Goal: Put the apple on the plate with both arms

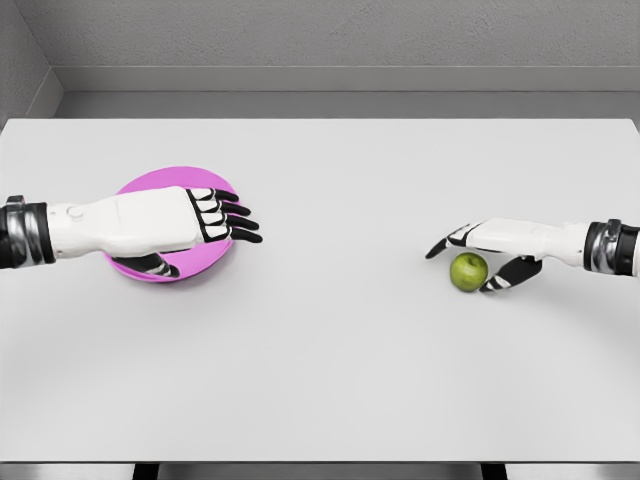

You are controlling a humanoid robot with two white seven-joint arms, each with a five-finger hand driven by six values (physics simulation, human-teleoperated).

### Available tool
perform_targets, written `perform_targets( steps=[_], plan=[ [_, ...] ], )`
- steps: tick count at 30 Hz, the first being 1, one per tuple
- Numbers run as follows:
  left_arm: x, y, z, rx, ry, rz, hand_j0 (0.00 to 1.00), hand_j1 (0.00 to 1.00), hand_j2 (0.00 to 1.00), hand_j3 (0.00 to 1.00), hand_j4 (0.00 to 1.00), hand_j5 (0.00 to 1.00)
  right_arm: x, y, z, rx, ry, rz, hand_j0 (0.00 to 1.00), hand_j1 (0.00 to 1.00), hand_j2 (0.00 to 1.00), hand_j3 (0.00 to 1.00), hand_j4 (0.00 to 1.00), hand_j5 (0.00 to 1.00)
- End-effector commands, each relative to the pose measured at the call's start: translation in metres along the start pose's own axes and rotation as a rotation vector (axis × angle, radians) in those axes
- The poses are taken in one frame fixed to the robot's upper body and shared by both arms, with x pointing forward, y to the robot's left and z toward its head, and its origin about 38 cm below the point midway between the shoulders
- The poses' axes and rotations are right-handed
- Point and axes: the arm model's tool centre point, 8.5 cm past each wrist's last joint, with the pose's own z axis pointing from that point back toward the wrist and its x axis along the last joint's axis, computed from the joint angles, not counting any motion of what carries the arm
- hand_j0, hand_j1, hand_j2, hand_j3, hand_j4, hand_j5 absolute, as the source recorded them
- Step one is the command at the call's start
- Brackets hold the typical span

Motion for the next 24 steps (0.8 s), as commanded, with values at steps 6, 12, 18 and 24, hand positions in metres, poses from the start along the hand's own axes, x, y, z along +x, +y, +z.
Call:
perform_targets(
  steps=[6, 12, 18, 24],
  plan=[
    [0.0, 0.0, -0.001, 0.001, -0.003, 0.005, 1.0, 1.0, 1.0, 1.0, 1.0, 1.0, 0.002, 0.0, 0.0, -0.003, -0.02, 0.008, 0.53, 0.53, 0.53, 0.53, 0.53, 0.53],
    [0.0, 0.0, -0.001, 0.001, -0.003, 0.005, 1.0, 1.0, 1.0, 1.0, 1.0, 1.0, 0.005, 0.0, 0.0, -0.004, -0.046, 0.025, 0.31, 0.31, 0.31, 0.31, 0.31, 0.31],
    [0.0, 0.001, 0.0, 0.001, -0.002, 0.004, 1.0, 1.0, 1.0, 1.0, 1.0, 1.0, 0.038, -0.033, -0.041, -0.071, -0.174, 0.077, 0.25, 0.25, 0.25, 0.25, 0.25, 0.25],
    [0.0, 0.0, 0.0, 0.0, -0.002, 0.004, 1.0, 1.0, 1.0, 1.0, 1.0, 1.0, 0.101, -0.068, -0.104, -0.079, -0.353, 0.161, 0.23, 0.23, 0.23, 0.23, 0.23, 0.23]
  ],
)
